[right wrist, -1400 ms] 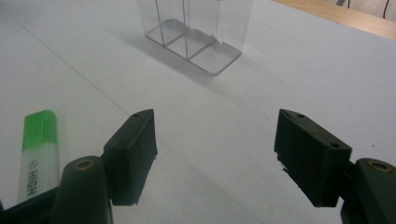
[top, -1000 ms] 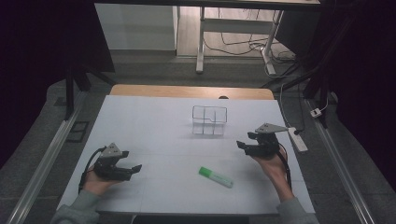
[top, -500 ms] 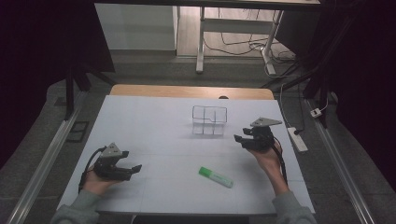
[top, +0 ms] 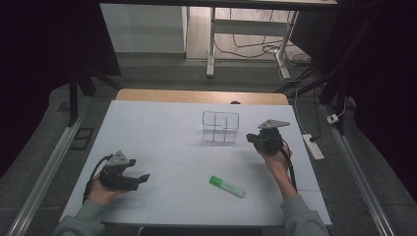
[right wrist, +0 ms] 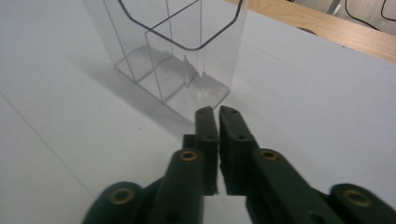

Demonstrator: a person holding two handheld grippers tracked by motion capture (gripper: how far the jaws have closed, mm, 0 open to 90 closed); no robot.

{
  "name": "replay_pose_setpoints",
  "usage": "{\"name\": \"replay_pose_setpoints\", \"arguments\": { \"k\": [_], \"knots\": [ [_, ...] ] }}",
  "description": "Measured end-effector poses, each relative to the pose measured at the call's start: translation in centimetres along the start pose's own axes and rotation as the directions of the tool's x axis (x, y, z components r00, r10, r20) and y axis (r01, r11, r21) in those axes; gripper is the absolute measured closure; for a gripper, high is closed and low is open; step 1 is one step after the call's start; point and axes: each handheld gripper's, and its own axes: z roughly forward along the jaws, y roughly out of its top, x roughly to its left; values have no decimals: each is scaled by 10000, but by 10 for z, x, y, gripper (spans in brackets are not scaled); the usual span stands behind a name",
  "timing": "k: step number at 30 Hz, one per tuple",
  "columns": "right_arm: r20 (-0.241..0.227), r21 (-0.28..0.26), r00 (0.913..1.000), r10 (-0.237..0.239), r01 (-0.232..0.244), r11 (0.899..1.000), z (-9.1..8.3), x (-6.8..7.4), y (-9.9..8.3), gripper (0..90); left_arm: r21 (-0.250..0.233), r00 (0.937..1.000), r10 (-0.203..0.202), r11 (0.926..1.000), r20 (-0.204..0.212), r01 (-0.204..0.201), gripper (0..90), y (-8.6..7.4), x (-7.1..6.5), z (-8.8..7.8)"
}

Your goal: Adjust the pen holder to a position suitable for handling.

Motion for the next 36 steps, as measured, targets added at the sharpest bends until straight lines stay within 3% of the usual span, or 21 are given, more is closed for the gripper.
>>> {"name": "replay_pose_setpoints", "arguments": {
  "k": [18, 36],
  "knots": [
    [-74, 270, 9990, 452, -450, 9986, 48, -17, 12, 891, 114, 9999, 105, 9999, -31, -105, 186, 0, 0, 2],
    [-185, 330, 9988, 444, -437, 9985, 65, -17, 19, 891, 136, 9999, 119, 9998, -104, -118, 186, -2, -3, 0]
  ]
}}
